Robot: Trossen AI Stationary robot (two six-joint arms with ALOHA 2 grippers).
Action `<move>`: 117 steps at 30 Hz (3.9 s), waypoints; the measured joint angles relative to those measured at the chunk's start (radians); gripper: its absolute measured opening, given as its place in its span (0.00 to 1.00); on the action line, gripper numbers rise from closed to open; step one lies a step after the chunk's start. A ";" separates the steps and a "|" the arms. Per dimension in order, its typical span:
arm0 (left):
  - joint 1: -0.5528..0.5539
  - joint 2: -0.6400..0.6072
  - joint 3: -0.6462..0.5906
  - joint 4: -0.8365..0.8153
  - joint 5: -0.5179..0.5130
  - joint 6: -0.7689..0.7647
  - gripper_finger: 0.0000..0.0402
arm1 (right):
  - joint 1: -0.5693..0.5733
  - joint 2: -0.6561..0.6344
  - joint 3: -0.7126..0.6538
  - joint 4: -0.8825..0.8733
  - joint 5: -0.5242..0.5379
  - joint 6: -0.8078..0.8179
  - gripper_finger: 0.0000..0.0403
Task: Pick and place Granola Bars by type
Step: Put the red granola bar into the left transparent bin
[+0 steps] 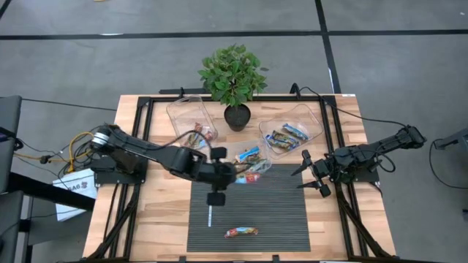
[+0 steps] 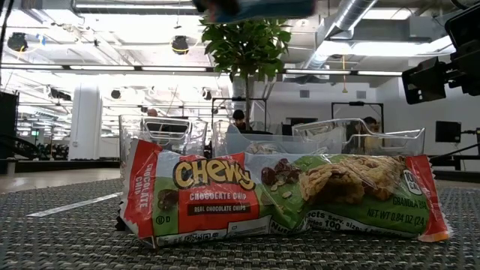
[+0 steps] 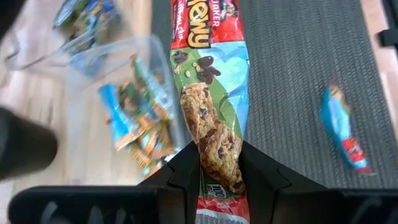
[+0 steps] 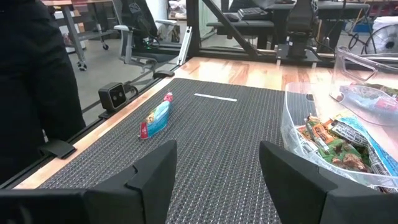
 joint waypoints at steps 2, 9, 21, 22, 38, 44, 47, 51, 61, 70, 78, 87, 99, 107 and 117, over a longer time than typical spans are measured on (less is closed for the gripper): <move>0.000 -0.065 -0.081 0.015 -0.015 -0.019 0.21 | 0.000 0.000 0.000 0.000 0.000 0.000 0.55; 0.000 -0.331 -0.381 0.053 -0.036 -0.114 0.21 | 0.000 0.000 0.000 0.000 0.000 0.000 0.55; -0.016 -0.757 -0.746 0.035 -0.043 -0.272 0.21 | 0.000 0.000 0.000 0.000 0.000 0.000 0.55; -0.020 -0.782 -0.764 0.029 -0.042 -0.281 0.21 | 0.000 0.000 0.000 0.000 0.000 0.000 0.55; -0.038 -0.878 -0.812 -0.001 -0.055 -0.268 0.21 | 0.000 0.000 0.000 0.000 0.000 0.000 0.55; 0.035 -0.877 -0.812 -0.001 -0.089 -0.266 0.21 | 0.000 0.000 0.000 0.000 0.000 0.000 0.55; 0.097 -0.877 -0.812 -0.001 -0.120 -0.265 0.21 | 0.000 0.000 0.000 0.000 0.000 0.000 0.55; 0.203 -0.866 -0.812 0.006 -0.176 -0.242 0.21 | 0.000 0.000 0.000 0.000 0.000 0.000 0.55; 0.504 -0.866 -0.812 0.021 -0.223 -0.220 0.21 | 0.000 0.000 0.000 0.000 0.000 0.000 0.55; 0.635 -0.785 -0.812 0.100 -0.212 -0.194 0.21 | 0.000 0.000 0.000 0.000 0.000 0.000 0.55; 0.669 -0.683 -0.812 0.216 -0.140 -0.176 0.21 | 0.000 0.000 0.000 0.000 0.000 0.000 0.55; 0.682 -0.538 -0.812 0.258 -0.073 -0.176 0.21 | 0.000 0.000 0.000 0.000 0.000 0.000 0.55; 0.686 -0.521 -0.812 0.254 -0.075 -0.176 0.21 | 0.000 0.000 0.000 0.000 0.000 0.000 0.55; 0.688 -0.453 -0.811 0.208 -0.056 -0.142 0.21 | 0.000 0.000 0.000 0.000 0.000 0.000 0.55; 0.713 -0.369 -0.811 0.190 -0.020 -0.142 0.21 | 0.000 0.000 0.000 0.000 0.000 0.000 0.55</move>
